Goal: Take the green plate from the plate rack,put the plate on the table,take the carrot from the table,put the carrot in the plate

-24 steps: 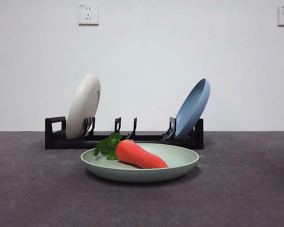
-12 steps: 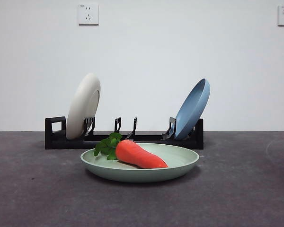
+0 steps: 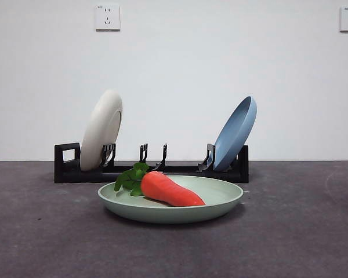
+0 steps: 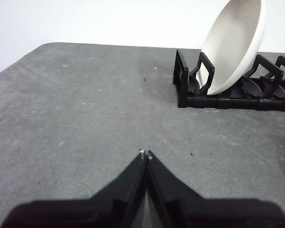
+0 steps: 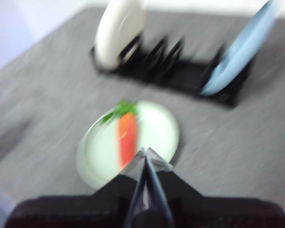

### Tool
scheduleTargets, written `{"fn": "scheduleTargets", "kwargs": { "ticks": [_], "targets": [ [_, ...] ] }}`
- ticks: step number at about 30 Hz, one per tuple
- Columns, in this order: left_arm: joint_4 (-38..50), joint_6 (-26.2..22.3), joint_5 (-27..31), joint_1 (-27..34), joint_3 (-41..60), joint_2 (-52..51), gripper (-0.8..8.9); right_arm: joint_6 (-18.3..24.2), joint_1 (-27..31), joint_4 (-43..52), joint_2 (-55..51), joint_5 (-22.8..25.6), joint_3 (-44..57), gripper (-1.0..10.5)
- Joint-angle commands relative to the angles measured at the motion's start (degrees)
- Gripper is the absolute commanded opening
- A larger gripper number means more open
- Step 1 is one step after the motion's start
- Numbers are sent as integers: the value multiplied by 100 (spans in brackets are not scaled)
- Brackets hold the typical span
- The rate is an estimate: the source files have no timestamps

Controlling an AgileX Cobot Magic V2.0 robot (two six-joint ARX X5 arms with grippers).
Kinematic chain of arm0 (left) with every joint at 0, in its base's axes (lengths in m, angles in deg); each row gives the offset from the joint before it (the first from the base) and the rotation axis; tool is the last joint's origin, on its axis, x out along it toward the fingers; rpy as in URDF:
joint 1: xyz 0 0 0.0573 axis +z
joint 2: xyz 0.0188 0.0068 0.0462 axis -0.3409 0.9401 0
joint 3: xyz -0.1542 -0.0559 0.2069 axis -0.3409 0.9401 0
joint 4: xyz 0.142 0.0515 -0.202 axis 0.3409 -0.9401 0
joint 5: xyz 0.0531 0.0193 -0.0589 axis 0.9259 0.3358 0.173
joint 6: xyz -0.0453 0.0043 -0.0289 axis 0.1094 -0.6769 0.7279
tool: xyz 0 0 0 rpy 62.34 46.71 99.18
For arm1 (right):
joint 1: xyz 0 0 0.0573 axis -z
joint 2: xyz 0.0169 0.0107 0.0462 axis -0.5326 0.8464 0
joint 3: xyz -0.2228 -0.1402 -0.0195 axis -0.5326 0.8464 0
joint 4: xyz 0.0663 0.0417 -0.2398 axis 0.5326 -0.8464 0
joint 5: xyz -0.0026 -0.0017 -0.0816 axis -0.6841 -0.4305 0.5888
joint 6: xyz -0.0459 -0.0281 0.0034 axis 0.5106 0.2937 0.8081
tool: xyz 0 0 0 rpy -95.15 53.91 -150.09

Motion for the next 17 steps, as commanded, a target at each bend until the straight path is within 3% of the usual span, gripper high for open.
{"fn": "scheduleTargets", "kwargs": {
  "ticks": [1, 9, 17],
  "targets": [
    [22, 44, -2, 15, 79, -15, -3, 245, 516, 627, -446, -7, 767, 1],
    [22, 44, -4, 15, 79, -15, -3, 286, 1408, 2437, -1967, 4, 3045, 1],
    [22, 44, -2, 15, 79, -15, -3, -11, 1480, 2625, -2929, 166, 4216, 1]
  ]
}}
